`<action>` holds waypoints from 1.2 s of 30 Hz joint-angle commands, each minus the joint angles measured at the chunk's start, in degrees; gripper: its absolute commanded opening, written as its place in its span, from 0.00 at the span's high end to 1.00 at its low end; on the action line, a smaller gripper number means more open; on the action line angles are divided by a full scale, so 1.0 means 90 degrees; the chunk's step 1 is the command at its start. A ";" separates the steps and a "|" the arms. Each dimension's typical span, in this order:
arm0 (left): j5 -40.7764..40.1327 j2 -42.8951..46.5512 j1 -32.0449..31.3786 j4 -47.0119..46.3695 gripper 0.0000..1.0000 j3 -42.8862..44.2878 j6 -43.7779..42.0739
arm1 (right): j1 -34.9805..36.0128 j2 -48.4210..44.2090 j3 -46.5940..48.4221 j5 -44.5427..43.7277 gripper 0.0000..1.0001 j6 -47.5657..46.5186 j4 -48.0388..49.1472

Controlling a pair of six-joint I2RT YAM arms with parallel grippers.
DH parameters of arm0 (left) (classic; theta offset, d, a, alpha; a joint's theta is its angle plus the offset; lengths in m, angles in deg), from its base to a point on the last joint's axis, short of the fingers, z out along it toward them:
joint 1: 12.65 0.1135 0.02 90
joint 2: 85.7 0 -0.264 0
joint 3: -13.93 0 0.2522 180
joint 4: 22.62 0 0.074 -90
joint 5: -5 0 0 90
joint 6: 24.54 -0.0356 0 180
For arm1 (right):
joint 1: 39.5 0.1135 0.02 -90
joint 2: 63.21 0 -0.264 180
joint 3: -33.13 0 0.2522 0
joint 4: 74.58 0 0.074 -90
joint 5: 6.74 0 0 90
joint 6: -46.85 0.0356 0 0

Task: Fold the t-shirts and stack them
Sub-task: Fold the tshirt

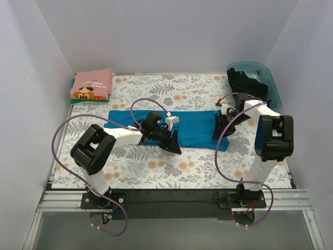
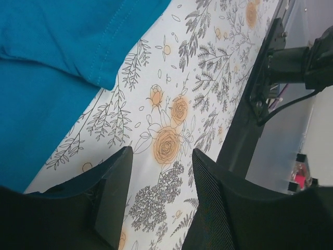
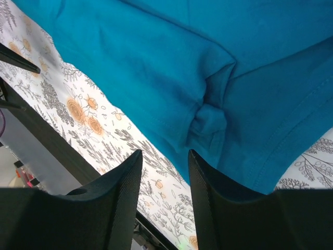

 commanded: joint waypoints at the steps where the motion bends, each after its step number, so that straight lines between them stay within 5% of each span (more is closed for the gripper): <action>1: 0.0190 -0.0232 0.0003 -0.0445 0.51 0.0141 0.0770 | -0.0001 0.0201 -0.0160 0.0080 0.54 0.0164 0.0194; 23: 0.0259 -0.1483 0.0003 -0.0982 0.48 0.0952 0.1826 | -0.0001 0.0367 -0.0258 0.0363 0.76 0.0154 0.0282; 31: 0.0142 -0.1522 0.0003 -0.0943 0.61 0.0923 0.2001 | 0.0009 0.0318 -0.0249 0.0510 0.98 0.0144 0.0272; 36: 0.0219 -0.1562 0.0013 -0.0914 0.76 0.0991 0.2070 | -0.0001 0.0240 -0.0229 0.0597 0.99 0.0164 0.0262</action>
